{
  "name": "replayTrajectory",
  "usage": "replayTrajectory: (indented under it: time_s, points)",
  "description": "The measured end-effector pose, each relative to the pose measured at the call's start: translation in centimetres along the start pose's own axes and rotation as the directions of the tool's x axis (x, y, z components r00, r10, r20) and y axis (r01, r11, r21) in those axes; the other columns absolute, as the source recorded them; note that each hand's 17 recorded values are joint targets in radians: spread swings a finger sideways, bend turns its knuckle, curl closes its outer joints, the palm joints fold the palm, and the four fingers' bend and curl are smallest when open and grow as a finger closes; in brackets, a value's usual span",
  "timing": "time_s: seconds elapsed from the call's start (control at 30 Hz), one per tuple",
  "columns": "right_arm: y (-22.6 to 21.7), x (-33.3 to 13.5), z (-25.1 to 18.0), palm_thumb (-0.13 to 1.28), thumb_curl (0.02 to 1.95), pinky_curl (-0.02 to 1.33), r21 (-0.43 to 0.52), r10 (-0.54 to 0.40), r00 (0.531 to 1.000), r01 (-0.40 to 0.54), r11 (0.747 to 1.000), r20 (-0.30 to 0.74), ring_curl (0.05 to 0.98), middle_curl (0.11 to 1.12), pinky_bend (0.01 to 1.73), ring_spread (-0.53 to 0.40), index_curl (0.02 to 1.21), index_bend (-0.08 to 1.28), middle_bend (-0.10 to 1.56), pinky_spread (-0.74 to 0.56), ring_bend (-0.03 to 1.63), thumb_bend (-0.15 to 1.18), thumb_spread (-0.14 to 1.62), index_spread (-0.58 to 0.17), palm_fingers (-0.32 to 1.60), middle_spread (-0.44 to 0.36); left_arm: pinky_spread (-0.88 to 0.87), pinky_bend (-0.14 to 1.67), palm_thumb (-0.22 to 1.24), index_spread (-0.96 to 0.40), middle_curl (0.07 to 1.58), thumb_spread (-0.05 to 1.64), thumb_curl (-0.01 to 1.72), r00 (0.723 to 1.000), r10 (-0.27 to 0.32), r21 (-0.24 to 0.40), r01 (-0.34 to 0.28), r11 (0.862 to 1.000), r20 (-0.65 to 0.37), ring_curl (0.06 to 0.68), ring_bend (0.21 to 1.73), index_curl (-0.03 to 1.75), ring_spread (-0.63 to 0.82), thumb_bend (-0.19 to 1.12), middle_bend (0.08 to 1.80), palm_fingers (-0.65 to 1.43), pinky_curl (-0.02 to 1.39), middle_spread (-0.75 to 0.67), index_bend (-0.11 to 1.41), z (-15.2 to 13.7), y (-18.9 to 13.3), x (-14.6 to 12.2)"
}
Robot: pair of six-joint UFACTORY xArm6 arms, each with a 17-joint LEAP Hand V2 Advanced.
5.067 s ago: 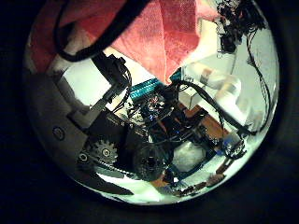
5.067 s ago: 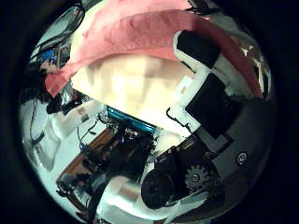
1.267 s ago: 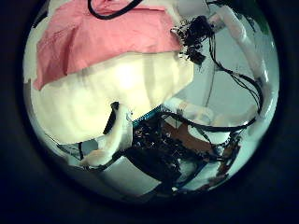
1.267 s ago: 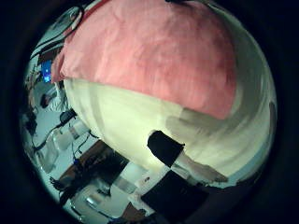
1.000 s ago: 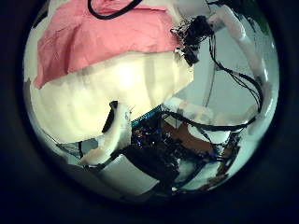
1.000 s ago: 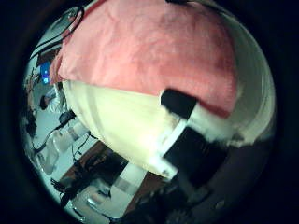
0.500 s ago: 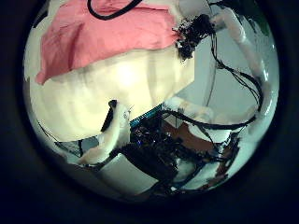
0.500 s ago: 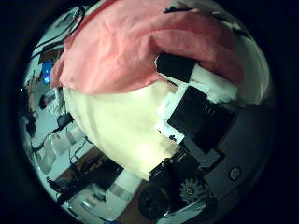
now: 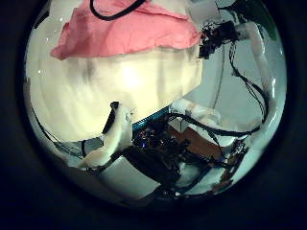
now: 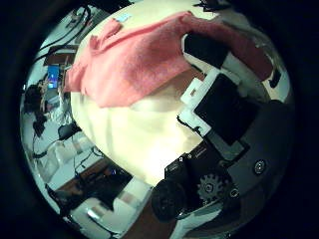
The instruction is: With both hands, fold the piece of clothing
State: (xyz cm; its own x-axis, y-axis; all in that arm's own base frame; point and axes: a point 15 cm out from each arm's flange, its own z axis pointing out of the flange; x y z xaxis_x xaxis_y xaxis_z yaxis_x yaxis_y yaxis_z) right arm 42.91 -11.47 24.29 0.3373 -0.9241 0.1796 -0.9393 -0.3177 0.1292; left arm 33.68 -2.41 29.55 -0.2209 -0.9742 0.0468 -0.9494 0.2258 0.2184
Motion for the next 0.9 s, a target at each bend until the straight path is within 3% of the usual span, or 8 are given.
replayTrajectory:
  time_s: [0.47, 0.77, 0.9]
  points:
    - [-4.2, -6.0, -10.8, 1.09, 0.67, 0.75, 0.145, -0.106, 0.994, 0.104, 0.984, 0.004, 0.69, 0.8, 1.21, -0.227, 0.89, 1.0, 1.24, -0.31, 1.33, 0.0, 1.2, -0.289, 1.09, -0.154, 0.52, 0.38, 0.53, 0.2, 0.29, 1.18, 0.31, 0.996, -0.084, -0.011, 0.084, 0.996, -0.009, 0.224, 0.46, 0.22, 0.59, -0.02, 0.19, -0.04, 0.31, 0.41, 0.14, 0.9, 2.4, -4.6]
    - [-10.1, -13.2, -16.3, 1.08, 0.71, 0.76, 0.233, -0.237, 0.971, 0.238, 0.943, -0.033, 0.696, 0.82, 1.21, -0.226, 0.9, 0.99, 1.23, -0.3, 1.33, -0.01, 1.22, -0.29, 1.09, -0.157, 0.52, 0.37, 0.53, 0.2, 0.29, 1.18, 0.31, 0.989, -0.149, -0.005, 0.149, 0.989, -0.021, 0.223, 0.46, 0.22, 0.58, -0.02, 0.19, -0.03, 0.31, 0.4, 0.14, 1.3, 4.4, -7.5]
    - [-12.7, -17.5, -17.2, 1.08, 0.72, 0.76, 0.228, -0.308, 0.951, 0.308, 0.924, -0.037, 0.697, 0.82, 1.21, -0.226, 0.91, 0.99, 1.23, -0.3, 1.33, -0.01, 1.21, -0.291, 1.09, -0.158, 0.52, 0.37, 0.53, 0.2, 0.29, 1.18, 0.31, 0.983, -0.181, -0.012, 0.181, 0.983, -0.031, 0.224, 0.46, 0.22, 0.58, -0.02, 0.19, -0.03, 0.31, 0.39, 0.14, 1.8, 5.2, -8.4]
